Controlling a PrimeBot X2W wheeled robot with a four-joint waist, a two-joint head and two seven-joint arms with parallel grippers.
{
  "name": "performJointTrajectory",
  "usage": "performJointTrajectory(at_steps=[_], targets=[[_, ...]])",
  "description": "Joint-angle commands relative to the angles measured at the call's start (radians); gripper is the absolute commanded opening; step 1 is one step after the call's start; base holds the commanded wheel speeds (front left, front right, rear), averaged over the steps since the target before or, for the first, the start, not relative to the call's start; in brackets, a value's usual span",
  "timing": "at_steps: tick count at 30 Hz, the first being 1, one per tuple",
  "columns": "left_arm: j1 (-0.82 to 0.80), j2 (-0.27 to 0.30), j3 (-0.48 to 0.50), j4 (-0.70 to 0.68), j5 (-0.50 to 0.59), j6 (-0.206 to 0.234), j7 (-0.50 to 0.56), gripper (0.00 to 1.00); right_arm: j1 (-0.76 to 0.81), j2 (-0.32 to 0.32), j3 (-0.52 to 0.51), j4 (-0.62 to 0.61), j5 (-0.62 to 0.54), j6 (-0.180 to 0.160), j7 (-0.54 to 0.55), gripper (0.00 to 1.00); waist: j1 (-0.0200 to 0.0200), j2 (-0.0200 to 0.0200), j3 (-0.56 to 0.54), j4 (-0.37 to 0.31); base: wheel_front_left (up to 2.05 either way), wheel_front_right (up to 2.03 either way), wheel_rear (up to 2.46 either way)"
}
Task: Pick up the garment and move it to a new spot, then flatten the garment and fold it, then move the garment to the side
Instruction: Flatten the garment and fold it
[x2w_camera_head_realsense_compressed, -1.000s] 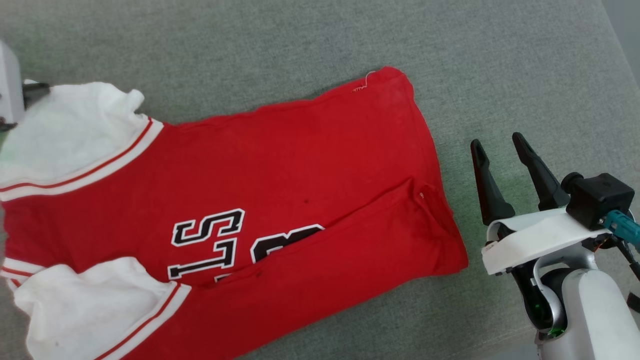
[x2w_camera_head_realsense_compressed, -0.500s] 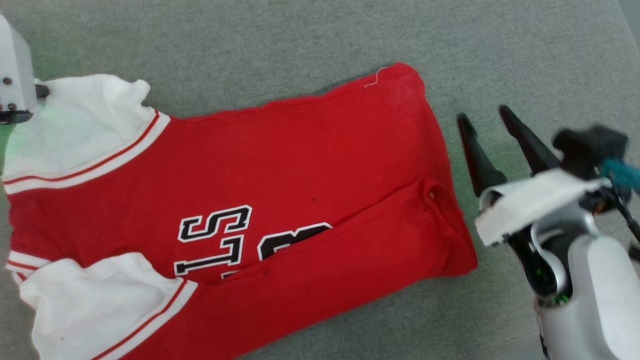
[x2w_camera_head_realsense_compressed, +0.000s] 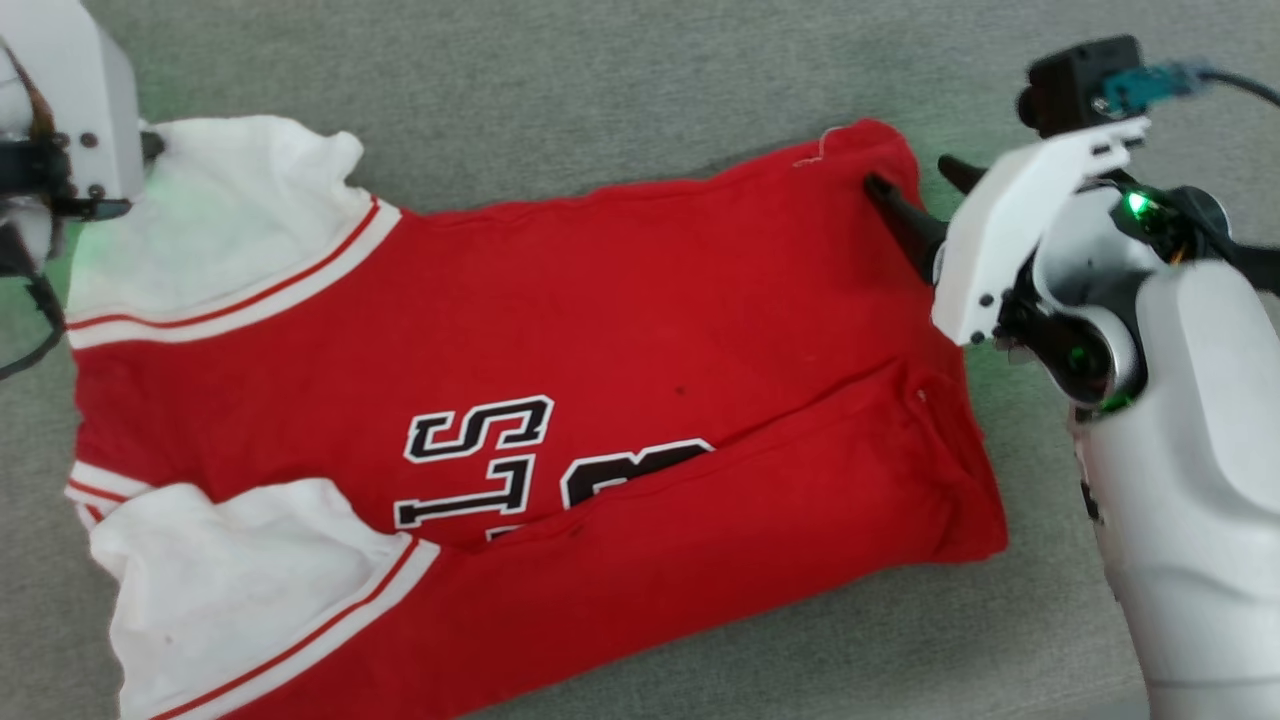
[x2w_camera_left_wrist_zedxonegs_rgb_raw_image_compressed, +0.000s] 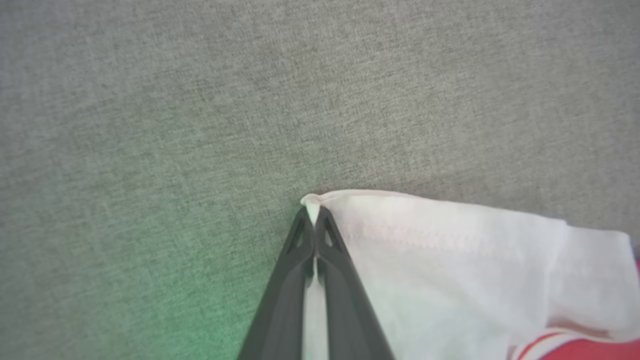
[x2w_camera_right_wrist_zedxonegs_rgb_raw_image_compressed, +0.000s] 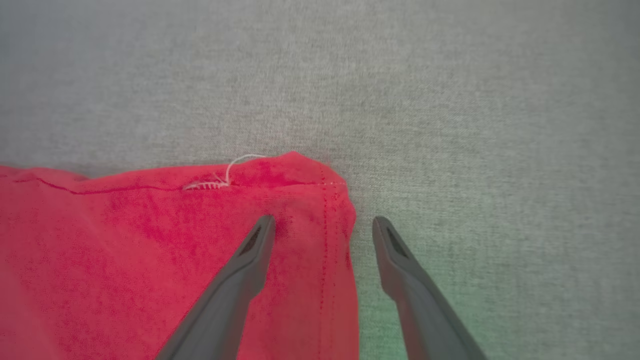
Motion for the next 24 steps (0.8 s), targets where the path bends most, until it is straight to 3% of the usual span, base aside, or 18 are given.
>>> performJointTrajectory(at_steps=[1,5,6,8,15,24], targets=[[0.05,-0.043,-0.032,0.002,0.002,-0.012,0.011,0.0,-0.039,-0.007,0.011,0.058,0.014,-0.002,0.036,1.0,0.0,0.0,0.005,0.015,0.0,0.0,0.0],[0.049,-0.057,-0.033,0.008,0.003,-0.019,0.0,0.0,-0.111,-0.013,0.041,0.181,0.047,-0.002,0.098,1.0,0.0,0.0,0.005,0.029,0.0,0.0,0.0],[0.049,-0.059,-0.034,0.01,0.004,-0.021,-0.004,0.0,-0.122,-0.015,0.053,0.21,0.056,-0.002,0.115,0.92,0.0,0.0,0.004,0.031,0.0,0.0,0.0],[0.047,-0.067,-0.031,0.014,0.004,-0.026,-0.022,0.0,-0.144,-0.015,0.078,0.255,0.08,-0.002,0.142,0.0,0.0,0.0,0.002,0.037,0.0,0.0,0.0],[0.041,-0.085,-0.019,0.038,0.004,-0.05,-0.072,0.0,-0.191,-0.064,0.12,0.333,0.11,-0.002,0.129,0.0,0.0,0.0,-0.026,0.056,0.0,0.0,0.0],[0.002,-0.084,-0.015,0.008,0.008,-0.071,-0.074,0.0,-0.17,-0.148,0.169,0.292,0.123,-0.002,0.075,0.0,0.0,0.0,-0.097,0.103,0.0,0.0,0.0]])
